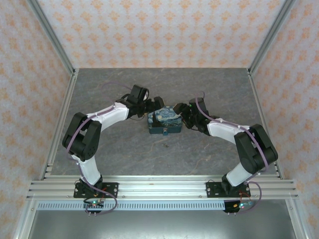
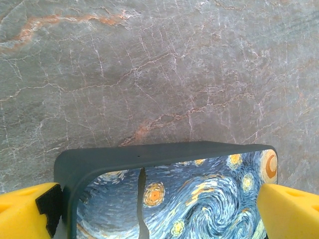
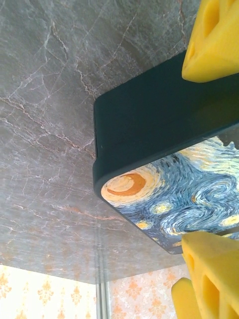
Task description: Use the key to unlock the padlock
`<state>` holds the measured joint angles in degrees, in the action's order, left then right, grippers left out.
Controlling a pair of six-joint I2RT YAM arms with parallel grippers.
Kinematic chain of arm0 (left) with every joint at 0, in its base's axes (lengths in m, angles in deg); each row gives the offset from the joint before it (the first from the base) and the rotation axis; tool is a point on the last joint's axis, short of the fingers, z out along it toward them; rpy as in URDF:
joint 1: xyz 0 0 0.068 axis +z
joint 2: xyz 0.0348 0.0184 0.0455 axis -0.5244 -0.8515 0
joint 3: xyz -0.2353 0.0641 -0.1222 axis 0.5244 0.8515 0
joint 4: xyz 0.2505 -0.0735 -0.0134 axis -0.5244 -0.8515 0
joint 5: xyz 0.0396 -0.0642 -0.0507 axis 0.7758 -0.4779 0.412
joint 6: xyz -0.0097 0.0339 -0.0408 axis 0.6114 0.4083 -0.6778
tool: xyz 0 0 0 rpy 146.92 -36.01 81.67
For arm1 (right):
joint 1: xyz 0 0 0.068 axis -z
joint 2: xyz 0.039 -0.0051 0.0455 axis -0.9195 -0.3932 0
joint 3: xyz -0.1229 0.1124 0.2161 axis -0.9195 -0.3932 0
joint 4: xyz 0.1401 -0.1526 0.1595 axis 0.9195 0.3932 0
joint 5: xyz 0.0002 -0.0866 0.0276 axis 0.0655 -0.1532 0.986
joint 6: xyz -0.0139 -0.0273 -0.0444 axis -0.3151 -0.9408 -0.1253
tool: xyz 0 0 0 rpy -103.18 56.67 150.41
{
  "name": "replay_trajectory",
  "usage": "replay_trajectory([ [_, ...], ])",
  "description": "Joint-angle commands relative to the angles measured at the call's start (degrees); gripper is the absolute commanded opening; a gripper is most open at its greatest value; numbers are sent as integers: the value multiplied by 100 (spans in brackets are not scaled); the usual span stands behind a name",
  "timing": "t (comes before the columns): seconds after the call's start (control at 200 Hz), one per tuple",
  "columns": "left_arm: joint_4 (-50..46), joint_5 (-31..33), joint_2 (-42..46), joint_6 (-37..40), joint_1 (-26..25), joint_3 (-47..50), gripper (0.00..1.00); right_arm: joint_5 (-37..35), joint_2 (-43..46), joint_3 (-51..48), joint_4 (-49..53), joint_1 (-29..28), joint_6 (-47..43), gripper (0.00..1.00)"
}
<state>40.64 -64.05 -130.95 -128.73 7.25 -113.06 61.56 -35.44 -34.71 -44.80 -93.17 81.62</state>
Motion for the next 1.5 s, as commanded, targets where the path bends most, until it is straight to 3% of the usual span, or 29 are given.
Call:
replay_trajectory([
  [0.0,23,25,-60,113,66,-220,100,-624,161,115,345,-32,-119,92],
  [0.03,27,48,-58,114,99,-230,100,-814,238,110,433,-31,-186,100],
  [0.165,-20,26,5,126,254,-268,100,-1510,741,-15,900,-20,-545,99],
  [0.325,-212,61,297,301,448,-148,100,-1062,1268,-57,1202,5,-1330,100],
  [0.47,-422,168,811,420,574,154,100,-18,1543,37,1843,-83,-1839,78],
  [0.596,-674,341,1239,452,575,396,100,98,1597,103,2582,-553,-2042,72],
  [0.796,-689,527,1735,263,580,785,100,-431,1277,221,3200,-1679,-1924,69],
  [0.996,-802,596,1847,341,593,743,100,-951,514,603,3384,-2346,-1723,61],
  [1.266,-685,551,1873,301,608,856,100,-1498,-208,1130,3643,-2614,-1448,54],
  [1.496,-589,468,1895,306,645,952,100,-1677,-525,1330,3816,-2709,-1274,53],
])
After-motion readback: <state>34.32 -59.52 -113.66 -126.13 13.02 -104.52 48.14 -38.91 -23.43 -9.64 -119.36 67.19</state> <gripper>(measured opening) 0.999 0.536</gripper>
